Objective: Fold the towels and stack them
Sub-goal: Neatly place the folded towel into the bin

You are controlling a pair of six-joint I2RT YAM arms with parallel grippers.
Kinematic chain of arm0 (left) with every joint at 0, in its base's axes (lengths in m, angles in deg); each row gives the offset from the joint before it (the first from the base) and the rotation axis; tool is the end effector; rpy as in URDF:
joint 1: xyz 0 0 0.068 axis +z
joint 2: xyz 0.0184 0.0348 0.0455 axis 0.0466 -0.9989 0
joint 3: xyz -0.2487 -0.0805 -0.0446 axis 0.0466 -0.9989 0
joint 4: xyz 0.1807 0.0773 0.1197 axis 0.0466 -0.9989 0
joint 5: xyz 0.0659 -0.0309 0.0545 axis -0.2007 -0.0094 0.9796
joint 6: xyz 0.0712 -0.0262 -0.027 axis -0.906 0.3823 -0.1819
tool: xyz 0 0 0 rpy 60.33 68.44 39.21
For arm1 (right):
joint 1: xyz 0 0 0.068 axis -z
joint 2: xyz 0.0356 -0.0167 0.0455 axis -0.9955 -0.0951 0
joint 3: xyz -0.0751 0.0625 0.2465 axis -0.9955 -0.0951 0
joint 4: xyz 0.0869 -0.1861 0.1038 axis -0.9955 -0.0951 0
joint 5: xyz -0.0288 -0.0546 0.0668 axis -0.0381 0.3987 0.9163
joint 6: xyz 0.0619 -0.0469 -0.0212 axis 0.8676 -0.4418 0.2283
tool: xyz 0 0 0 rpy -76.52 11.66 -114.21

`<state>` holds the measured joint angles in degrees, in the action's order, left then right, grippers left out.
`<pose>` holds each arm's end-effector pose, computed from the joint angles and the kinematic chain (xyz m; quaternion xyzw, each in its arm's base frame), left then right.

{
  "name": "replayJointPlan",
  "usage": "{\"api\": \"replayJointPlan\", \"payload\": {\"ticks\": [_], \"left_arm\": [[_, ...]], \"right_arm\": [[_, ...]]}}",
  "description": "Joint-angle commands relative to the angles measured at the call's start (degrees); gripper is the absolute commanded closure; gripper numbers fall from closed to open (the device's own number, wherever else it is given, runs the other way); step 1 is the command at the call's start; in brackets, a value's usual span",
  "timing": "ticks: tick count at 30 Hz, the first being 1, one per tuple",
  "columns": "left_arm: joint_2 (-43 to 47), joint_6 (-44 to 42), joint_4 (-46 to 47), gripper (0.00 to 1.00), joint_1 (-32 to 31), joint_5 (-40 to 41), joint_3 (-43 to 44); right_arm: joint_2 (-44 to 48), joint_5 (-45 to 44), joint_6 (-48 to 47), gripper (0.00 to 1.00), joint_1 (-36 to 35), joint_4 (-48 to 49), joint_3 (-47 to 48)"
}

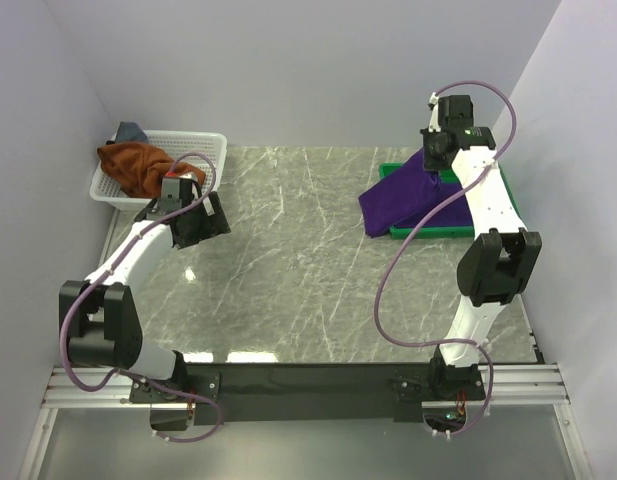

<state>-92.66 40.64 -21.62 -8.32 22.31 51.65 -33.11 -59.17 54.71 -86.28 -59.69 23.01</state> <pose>0.2931 -0.0324 0.2253 -0.1639 0.9282 -0.1147 0.3138 0.4046 0.0075 0.3226 -0.0300 0.9268 -0.0376 0.3724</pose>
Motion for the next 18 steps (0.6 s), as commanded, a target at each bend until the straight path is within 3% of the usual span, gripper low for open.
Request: {"api": "replayJointPlan", "payload": {"ticks": [1,18], "left_arm": [[-0.6,-0.02,1.36,0.02,0.38,-0.64,0.98],[-2.45,-0.02,1.19,0.03,0.55,-1.7,0.98]], "right_arm": [[0.25,-2.93,-1.81,1.0,0.42,2.02,3.3],[0.87,-5.66,-4.88,1.0,3.14,2.9,3.56]]}}
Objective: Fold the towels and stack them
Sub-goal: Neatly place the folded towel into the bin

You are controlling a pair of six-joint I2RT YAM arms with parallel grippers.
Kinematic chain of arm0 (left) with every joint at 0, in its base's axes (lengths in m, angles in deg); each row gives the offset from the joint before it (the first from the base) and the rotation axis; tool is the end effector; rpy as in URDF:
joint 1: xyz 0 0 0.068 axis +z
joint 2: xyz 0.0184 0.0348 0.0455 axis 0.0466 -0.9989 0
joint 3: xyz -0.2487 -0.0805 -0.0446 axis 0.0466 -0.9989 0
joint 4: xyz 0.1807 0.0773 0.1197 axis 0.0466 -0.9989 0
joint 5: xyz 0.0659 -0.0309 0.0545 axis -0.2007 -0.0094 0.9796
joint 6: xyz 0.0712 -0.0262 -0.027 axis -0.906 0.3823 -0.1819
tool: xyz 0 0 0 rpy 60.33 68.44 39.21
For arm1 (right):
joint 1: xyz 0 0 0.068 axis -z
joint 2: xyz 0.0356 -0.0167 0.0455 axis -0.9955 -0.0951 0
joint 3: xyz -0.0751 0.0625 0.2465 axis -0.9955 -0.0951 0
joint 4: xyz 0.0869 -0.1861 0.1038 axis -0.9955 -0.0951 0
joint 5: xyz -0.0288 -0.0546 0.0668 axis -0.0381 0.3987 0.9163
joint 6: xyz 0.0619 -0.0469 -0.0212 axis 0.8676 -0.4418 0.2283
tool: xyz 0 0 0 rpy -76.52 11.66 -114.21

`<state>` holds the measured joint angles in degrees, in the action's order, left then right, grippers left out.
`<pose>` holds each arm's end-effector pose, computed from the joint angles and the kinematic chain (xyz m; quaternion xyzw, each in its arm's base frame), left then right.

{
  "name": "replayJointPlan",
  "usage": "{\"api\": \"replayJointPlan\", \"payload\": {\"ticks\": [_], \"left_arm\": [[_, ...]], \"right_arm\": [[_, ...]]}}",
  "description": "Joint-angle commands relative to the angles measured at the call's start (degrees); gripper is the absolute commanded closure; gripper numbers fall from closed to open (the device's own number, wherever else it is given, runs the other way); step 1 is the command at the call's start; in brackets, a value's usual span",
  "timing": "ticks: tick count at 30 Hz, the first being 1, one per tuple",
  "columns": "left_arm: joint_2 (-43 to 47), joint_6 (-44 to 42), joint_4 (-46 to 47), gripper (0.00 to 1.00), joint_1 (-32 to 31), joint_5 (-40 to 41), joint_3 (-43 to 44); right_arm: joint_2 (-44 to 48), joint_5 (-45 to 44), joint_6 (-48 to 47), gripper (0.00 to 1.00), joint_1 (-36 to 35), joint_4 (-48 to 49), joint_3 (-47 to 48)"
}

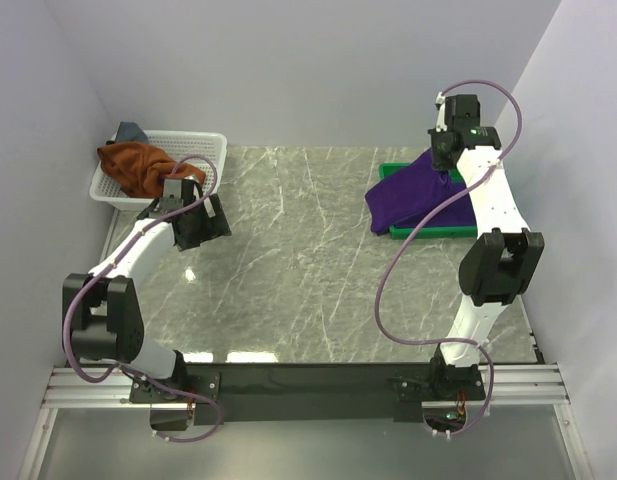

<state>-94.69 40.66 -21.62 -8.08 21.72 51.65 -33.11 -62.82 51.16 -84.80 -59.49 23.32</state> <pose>0.2969 -0.0323 0.2156 -0.1658 0.9335 -0.1143 0.2965 0.4049 -0.0074 0.3250 -0.0345 0.9238 -0.0835 0.3721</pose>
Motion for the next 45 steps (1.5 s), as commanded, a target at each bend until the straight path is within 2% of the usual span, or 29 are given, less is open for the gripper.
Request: {"api": "replayJointPlan", "payload": {"ticks": [1,24,45], "left_arm": [[-0.5,-0.05,1.1,0.03,0.22,-1.11,0.98],[-2.09,-0.13,0.92,0.03,0.22,-1.46,1.25],[-2.52,-0.05,0.92,0.03,0.22,-1.72,1.33]], "right_arm": [[0.78,-2.01,-1.61,1.0,1.74,2.61,3.77],[2.37,-1.21,-5.56,1.0,3.33,1.12,3.16],[3.33,-6.31,-8.29,1.0,3.77,3.93,0.7]]}}
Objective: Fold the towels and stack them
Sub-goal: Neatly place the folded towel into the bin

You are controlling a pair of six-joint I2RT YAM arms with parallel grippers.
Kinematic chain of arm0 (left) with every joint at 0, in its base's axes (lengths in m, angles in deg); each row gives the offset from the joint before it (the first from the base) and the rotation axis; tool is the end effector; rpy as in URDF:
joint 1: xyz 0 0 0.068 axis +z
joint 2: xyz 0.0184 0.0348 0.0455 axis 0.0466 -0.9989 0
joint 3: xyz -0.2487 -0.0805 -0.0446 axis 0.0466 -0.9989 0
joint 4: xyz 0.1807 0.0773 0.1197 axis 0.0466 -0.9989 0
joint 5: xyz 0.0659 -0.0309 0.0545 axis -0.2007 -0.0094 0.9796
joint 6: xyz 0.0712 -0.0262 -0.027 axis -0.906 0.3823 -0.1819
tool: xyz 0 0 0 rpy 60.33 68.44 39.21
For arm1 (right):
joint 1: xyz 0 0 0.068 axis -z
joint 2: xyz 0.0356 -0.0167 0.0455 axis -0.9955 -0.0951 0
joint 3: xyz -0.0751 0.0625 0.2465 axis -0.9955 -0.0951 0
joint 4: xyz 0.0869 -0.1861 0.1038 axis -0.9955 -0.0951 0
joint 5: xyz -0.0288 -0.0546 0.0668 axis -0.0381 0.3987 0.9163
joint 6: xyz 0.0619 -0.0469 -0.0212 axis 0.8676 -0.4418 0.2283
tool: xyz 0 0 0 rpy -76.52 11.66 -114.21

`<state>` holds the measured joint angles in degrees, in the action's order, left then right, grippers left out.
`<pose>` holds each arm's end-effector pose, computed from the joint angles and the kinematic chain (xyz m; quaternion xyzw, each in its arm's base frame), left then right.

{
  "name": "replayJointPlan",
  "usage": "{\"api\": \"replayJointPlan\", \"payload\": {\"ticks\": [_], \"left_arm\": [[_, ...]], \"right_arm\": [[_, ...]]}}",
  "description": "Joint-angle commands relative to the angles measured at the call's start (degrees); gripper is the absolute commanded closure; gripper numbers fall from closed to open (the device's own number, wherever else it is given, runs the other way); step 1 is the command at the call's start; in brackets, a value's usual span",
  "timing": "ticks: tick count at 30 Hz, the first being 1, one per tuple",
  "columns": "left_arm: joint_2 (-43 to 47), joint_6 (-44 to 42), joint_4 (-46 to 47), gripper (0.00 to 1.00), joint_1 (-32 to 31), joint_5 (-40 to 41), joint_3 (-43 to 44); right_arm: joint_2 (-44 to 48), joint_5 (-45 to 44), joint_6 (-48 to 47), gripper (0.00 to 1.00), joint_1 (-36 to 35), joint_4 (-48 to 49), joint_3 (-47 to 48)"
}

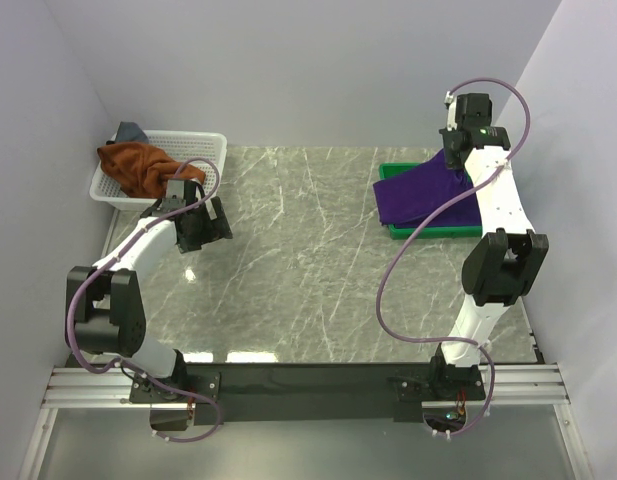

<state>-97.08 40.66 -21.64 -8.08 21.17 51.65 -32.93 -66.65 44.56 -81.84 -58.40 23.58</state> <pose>0.3008 -0.0333 0.2039 -0.1662 0.9399 -0.1133 0.2759 0.4046 -0.0329 0.3301 -0.0493 0.9159 -0.1459 0.3707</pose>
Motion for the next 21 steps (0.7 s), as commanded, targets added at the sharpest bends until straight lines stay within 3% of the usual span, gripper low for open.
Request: {"api": "replayJointPlan", "payload": {"ticks": [1,21], "left_arm": [[-0.32,-0.05,0.86,0.03,0.22,-1.17,1.33],[-1.02,-0.13,0.77,0.03,0.22,-1.44,1.51]], "right_arm": [[3.16,-2.58,-1.95,1.0,0.82,2.84,0.35],[2.63,-2.75,-2.04,1.0,0.9,3.19,-1.23]]}}
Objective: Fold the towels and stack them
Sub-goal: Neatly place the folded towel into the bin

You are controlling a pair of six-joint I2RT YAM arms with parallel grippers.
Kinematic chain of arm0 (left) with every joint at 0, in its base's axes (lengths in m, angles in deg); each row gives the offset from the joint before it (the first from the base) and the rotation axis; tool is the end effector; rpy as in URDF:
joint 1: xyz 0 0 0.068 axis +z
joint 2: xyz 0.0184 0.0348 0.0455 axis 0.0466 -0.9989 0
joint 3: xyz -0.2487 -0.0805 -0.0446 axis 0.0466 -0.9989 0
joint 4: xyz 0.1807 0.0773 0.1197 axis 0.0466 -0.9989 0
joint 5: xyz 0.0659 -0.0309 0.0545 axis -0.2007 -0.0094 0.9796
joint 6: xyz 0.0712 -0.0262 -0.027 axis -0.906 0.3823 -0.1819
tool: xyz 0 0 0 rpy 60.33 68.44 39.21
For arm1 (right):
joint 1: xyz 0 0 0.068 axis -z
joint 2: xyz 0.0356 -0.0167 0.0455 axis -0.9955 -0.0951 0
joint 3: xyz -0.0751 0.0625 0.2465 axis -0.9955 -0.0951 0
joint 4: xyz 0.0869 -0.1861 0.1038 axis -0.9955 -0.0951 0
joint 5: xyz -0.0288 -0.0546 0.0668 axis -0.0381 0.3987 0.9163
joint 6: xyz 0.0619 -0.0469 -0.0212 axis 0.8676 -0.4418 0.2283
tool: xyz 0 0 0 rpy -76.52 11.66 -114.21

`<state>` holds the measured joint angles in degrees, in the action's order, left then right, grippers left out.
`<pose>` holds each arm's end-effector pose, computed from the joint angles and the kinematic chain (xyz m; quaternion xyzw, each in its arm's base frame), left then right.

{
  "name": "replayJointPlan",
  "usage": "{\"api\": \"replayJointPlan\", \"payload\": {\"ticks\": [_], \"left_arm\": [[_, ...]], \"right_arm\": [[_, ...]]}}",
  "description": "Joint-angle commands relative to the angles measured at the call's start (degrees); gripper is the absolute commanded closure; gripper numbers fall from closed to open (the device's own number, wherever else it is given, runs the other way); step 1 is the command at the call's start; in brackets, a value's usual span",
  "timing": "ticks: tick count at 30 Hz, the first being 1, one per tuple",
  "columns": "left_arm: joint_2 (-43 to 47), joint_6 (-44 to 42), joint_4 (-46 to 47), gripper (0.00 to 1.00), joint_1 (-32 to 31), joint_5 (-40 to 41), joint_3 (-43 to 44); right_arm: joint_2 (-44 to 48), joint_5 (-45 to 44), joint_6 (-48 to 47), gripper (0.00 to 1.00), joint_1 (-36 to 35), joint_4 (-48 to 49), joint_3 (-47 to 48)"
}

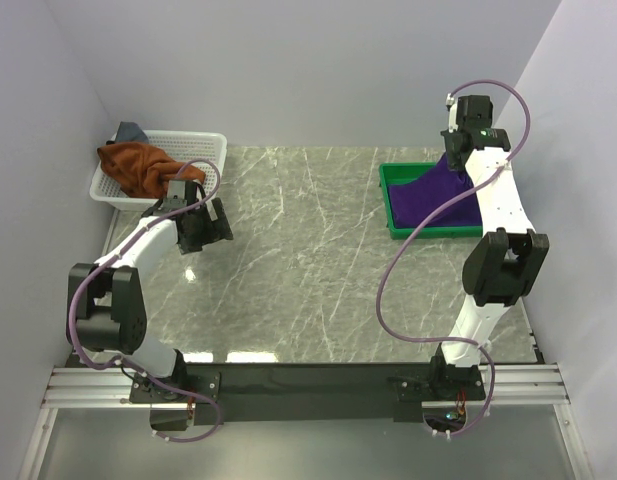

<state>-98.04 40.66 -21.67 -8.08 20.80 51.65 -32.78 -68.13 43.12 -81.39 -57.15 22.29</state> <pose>0.3021 -0.0339 0.1991 -0.1660 0.9424 -0.1141 0.2671 0.4049 -0.0379 0.3266 -0.0520 0.9144 -0.1636 0.3667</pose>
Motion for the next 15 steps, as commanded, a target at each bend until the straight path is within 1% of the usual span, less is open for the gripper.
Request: {"api": "replayJointPlan", "payload": {"ticks": [1,6,15], "left_arm": [[-0.15,-0.13,0.79,0.03,0.14,-1.15,1.51],[-0.15,-0.13,0.7,0.03,0.14,-1.24,1.51],[-0.06,-0.22,0.79,0.03,0.14,-1.59,1.6]], "right_arm": [[2.48,-0.74,-0.6,1.0,0.53,1.94,-0.03],[1.69,-1.44,0.02,1.0,0.53,2.91,-1.86],[-1.21,-4.77,0.11,0.99,0.53,8.8,-6.61]]}}
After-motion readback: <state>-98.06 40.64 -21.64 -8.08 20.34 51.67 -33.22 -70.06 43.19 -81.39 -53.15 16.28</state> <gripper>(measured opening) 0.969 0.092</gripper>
